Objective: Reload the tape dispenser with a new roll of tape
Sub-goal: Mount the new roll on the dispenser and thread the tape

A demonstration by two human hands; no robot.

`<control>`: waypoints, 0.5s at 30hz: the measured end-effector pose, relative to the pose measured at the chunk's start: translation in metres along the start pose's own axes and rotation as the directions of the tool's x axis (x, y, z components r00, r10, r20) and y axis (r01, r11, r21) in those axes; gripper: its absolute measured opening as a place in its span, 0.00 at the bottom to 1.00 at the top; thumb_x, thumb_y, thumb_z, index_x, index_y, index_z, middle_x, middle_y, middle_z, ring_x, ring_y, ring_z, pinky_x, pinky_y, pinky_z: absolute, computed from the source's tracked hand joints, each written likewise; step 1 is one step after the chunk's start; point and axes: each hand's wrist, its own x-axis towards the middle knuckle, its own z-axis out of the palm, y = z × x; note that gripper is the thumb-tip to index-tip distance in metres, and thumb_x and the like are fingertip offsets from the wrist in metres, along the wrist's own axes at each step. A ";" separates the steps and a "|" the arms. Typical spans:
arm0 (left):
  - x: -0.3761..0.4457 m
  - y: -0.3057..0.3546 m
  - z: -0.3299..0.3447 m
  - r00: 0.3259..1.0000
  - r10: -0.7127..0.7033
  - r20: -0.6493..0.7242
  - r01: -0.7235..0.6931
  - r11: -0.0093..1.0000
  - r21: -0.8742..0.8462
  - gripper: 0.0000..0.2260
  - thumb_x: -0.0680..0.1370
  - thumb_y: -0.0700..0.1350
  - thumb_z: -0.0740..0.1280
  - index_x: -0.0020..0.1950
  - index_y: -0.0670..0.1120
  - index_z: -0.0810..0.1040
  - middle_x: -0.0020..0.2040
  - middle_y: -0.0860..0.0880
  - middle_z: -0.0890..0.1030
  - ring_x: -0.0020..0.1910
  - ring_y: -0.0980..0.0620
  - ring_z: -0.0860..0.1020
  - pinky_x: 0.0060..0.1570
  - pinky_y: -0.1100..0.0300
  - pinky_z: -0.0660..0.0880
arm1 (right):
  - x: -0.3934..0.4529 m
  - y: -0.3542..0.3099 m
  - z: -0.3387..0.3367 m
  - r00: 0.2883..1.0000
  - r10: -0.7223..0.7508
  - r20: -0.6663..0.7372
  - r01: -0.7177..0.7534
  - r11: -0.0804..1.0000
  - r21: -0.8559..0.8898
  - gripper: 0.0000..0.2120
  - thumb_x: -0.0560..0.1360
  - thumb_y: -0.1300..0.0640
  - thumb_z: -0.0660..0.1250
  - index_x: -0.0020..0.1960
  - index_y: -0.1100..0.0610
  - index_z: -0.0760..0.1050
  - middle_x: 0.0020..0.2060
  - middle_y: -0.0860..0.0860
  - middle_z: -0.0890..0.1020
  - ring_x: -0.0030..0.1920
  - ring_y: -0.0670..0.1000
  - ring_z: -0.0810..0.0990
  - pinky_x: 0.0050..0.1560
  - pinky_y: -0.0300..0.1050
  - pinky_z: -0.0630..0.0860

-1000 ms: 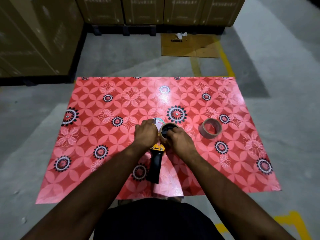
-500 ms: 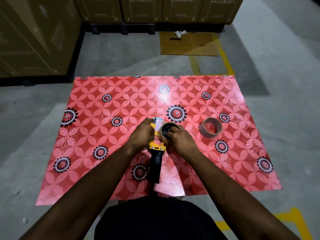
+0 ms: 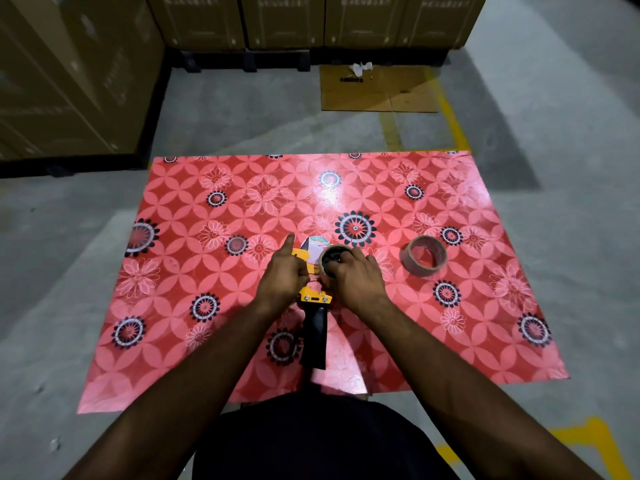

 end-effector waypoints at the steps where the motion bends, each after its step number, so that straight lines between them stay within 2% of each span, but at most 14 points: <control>1: 0.000 -0.001 -0.004 0.999 0.031 0.017 -0.031 1.000 0.003 0.09 0.71 0.37 0.71 0.31 0.46 0.79 0.80 0.40 0.57 0.70 0.52 0.72 0.52 0.55 0.76 | 0.000 0.001 0.001 1.000 -0.015 0.016 0.015 1.000 0.006 0.15 0.77 0.45 0.66 0.60 0.50 0.80 0.59 0.53 0.81 0.63 0.57 0.72 0.55 0.52 0.69; 3: 0.001 -0.005 -0.010 0.993 0.100 0.060 -0.101 0.995 0.020 0.06 0.72 0.35 0.70 0.35 0.43 0.82 0.82 0.45 0.53 0.70 0.53 0.73 0.52 0.57 0.75 | 0.000 0.005 -0.001 0.998 -0.045 0.053 0.044 0.999 0.027 0.16 0.77 0.46 0.67 0.62 0.49 0.80 0.60 0.53 0.80 0.64 0.56 0.71 0.56 0.51 0.69; 6: 0.001 -0.013 -0.014 0.977 0.185 0.109 -0.192 0.979 0.064 0.07 0.73 0.36 0.69 0.35 0.42 0.79 0.82 0.45 0.51 0.77 0.50 0.64 0.60 0.61 0.70 | 0.004 0.012 -0.004 0.995 -0.068 0.071 0.065 0.997 0.046 0.16 0.76 0.44 0.67 0.61 0.48 0.81 0.60 0.52 0.80 0.63 0.56 0.71 0.55 0.50 0.70; 11: -0.003 -0.005 -0.009 0.967 0.214 0.142 -0.231 0.965 0.122 0.11 0.77 0.36 0.65 0.35 0.45 0.71 0.82 0.48 0.45 0.81 0.46 0.42 0.72 0.47 0.64 | 0.002 0.006 -0.001 0.997 -0.036 0.075 0.039 0.998 -0.040 0.18 0.77 0.44 0.66 0.62 0.52 0.78 0.61 0.55 0.78 0.64 0.57 0.70 0.56 0.51 0.71; 13: -0.006 -0.001 -0.009 0.961 0.213 0.177 -0.246 0.950 0.192 0.10 0.78 0.37 0.64 0.37 0.44 0.71 0.82 0.47 0.46 0.80 0.43 0.39 0.75 0.40 0.55 | 0.001 0.000 0.002 0.999 0.004 0.037 -0.002 0.998 -0.055 0.19 0.78 0.41 0.63 0.60 0.53 0.78 0.58 0.55 0.80 0.63 0.57 0.71 0.55 0.53 0.70; 15: -0.008 0.000 -0.012 0.955 0.226 0.190 -0.265 0.939 0.218 0.09 0.79 0.37 0.63 0.38 0.44 0.72 0.82 0.46 0.48 0.80 0.43 0.39 0.75 0.39 0.54 | 0.002 -0.003 0.002 1.000 0.019 0.016 -0.018 0.998 -0.057 0.19 0.78 0.39 0.63 0.58 0.53 0.78 0.56 0.53 0.81 0.62 0.57 0.71 0.54 0.53 0.70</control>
